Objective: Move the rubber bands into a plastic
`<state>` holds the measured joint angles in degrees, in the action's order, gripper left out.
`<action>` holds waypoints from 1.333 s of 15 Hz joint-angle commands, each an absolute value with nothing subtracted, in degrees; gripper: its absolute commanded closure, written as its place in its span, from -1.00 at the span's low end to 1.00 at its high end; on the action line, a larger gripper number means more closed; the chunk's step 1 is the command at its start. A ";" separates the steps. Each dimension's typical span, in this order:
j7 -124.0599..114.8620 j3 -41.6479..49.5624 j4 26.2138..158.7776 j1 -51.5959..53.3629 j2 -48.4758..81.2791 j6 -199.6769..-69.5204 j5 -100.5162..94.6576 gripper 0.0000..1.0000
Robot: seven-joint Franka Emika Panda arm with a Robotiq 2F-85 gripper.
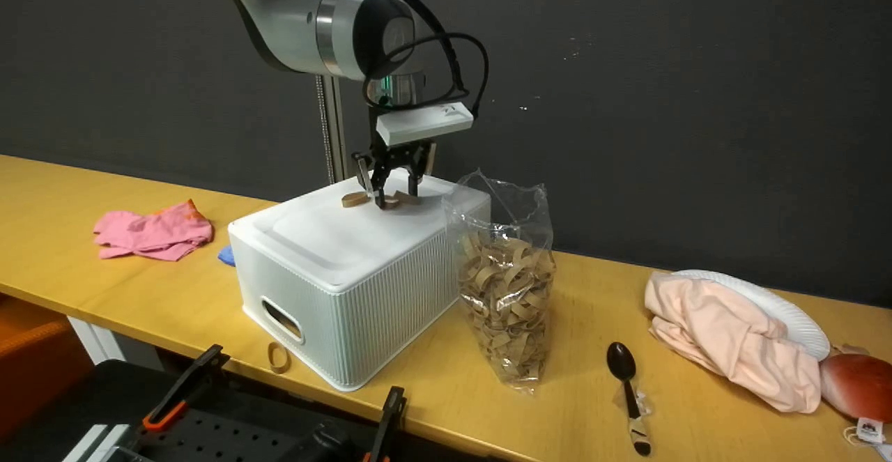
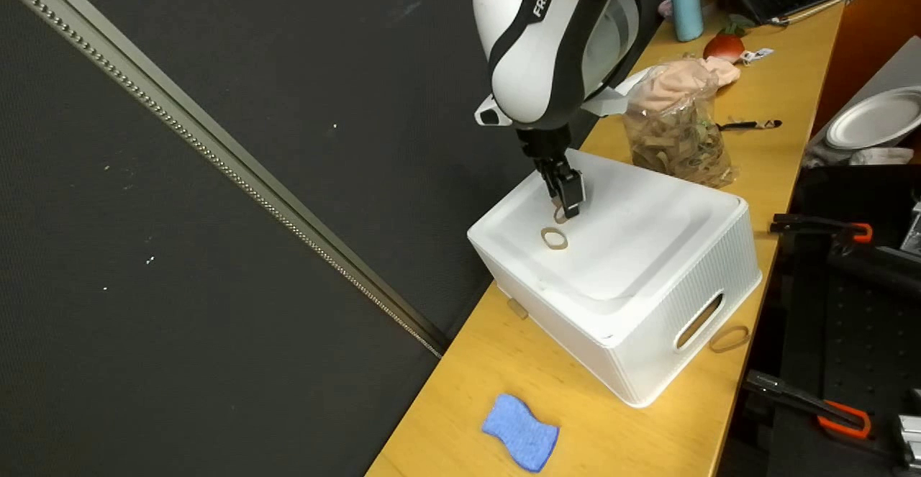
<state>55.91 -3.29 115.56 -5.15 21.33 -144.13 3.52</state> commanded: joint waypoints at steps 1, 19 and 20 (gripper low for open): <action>56.31 -4.06 116.29 -5.82 21.15 -145.87 2.57 0.33; 54.70 -2.06 123.51 -6.23 8.99 -146.16 1.24 0.98; 53.81 -1.34 124.86 -6.07 6.61 -146.02 0.51 0.98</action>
<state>55.78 -2.73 120.30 -6.09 13.53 -146.12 3.17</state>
